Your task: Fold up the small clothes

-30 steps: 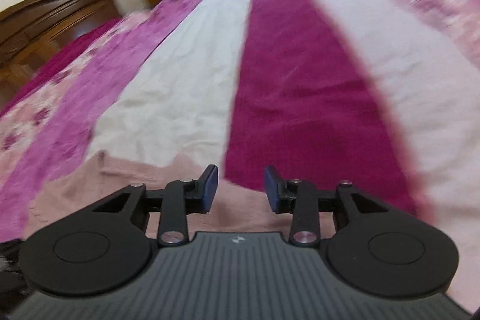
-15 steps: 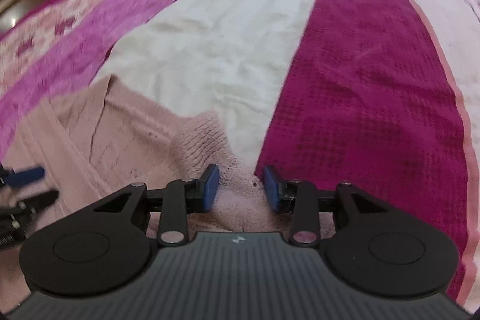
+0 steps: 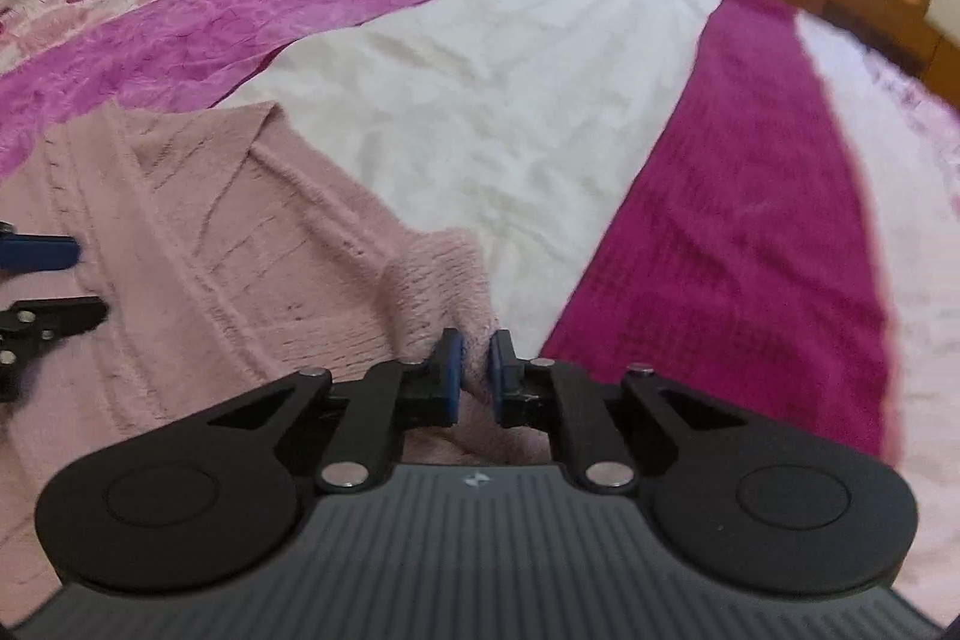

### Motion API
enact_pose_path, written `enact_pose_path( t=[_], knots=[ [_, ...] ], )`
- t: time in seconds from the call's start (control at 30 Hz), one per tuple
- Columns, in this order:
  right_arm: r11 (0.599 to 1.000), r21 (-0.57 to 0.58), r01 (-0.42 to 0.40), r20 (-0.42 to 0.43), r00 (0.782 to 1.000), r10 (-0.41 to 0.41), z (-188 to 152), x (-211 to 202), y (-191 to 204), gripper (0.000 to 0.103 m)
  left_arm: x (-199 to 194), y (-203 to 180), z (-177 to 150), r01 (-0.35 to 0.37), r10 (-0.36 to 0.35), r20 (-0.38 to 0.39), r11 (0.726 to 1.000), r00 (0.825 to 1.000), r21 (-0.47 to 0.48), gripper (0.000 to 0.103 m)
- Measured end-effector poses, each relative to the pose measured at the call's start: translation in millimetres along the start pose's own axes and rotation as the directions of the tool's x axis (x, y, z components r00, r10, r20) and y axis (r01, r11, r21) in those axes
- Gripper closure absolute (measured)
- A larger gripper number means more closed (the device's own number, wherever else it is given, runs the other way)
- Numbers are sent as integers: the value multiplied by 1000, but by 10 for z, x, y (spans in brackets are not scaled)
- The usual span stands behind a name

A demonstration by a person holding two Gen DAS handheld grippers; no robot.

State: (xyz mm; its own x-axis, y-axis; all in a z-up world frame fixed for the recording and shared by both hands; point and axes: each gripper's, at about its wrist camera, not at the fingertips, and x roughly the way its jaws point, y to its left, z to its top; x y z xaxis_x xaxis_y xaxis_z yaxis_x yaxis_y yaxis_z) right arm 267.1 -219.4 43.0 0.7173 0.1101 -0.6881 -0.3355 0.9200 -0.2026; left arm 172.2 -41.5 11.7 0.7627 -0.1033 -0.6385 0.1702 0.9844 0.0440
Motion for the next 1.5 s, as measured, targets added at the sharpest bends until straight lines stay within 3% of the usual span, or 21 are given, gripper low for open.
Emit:
enact_pose_path(
  t=[0.07, 0.1, 0.2, 0.33, 0.43, 0.5, 0.57, 0.67, 0.73, 0.77, 0.8, 0.83, 1.03, 1.17, 1.23, 1.3, 1.4, 1.5],
  knots=[
    [992, -34, 122, -1, 993, -122, 2, 59, 48, 97, 1, 0, -2, -1, 1, 1, 1000, 1000, 1, 52],
    [991, -36, 132, -14, 991, -132, 1, 89, 47, 97, -1, 0, -3, -1, 1, 1, 1000, 1000, 2, 52],
    [996, 32, 88, -39, 995, -87, 29, 105, -26, 96, -2, 1, -5, 1, -1, 1, 1000, 1000, 2, 52],
    [986, 163, 24, 14, 1000, -27, 80, -4, -222, 95, -4, -1, -14, 0, 0, 5, 1000, 1000, 2, 52],
    [961, 272, -51, 45, 998, 41, 128, -11, -368, 80, -3, -2, -16, -3, 3, 8, 1000, 1000, 5, 52],
    [944, 320, -79, 50, 997, 66, 132, 32, -442, 56, -1, -9, -17, -5, 4, 10, 1000, 1000, 6, 52],
    [935, 340, -101, 40, 995, 93, 144, 121, -456, 54, -4, -9, -21, -5, 5, 11, 1000, 1000, 7, 52],
    [939, 309, -149, 4, 988, 155, 136, 260, -382, 54, -4, -4, -26, -3, 3, 13, 1000, 1000, 7, 52],
    [956, 256, -146, -10, 988, 154, 111, 299, -273, 60, -4, -5, -27, -4, 3, 13, 1000, 1000, 8, 52],
    [963, 224, -148, -9, 988, 154, 107, 292, -210, 79, -5, -4, -31, -4, 4, 15, 1000, 1000, 9, 52],
    [967, 199, -156, -5, 987, 160, 111, 276, -161, 90, -6, -6, -36, -5, 5, 16, 1000, 1000, 11, 52],
    [974, 168, -150, 6, 989, 151, 116, 252, -109, 93, -7, -7, -38, -6, 6, 18, 1000, 1000, 12, 52],
    [996, 74, 47, 34, 998, -49, 120, 274, 63, 95, -2, -25, -46, -13, 13, 24, 1000, 1000, 19, 52],
    [993, 110, 52, 23, 998, -54, 124, 232, 27, 94, -1, -19, -55, -8, 7, 28, 1000, 1000, 18, 52],
    [984, 179, 14, 45, 999, -23, 134, 72, -105, 93, -2, -11, -59, -4, 4, 29, 1000, 1000, 15, 52],
    [962, 273, -27, 76, 997, 7, 82, -129, -302, 93, -4, -5, -59, -3, 3, 29, 1000, 1000, 13, 52],
    [893, 439, -97, 90, 994, 63, -108, -365, -645, 93, -3, -9, -57, -8, 7, 31, 1000, 1000, 17, 52],
    [870, 477, -121, 61, 993, 105, -328, -467, -754, 93, -3, -24, -59, -14, 13, 32, 1000, 999, 20, 52]
  ],
)
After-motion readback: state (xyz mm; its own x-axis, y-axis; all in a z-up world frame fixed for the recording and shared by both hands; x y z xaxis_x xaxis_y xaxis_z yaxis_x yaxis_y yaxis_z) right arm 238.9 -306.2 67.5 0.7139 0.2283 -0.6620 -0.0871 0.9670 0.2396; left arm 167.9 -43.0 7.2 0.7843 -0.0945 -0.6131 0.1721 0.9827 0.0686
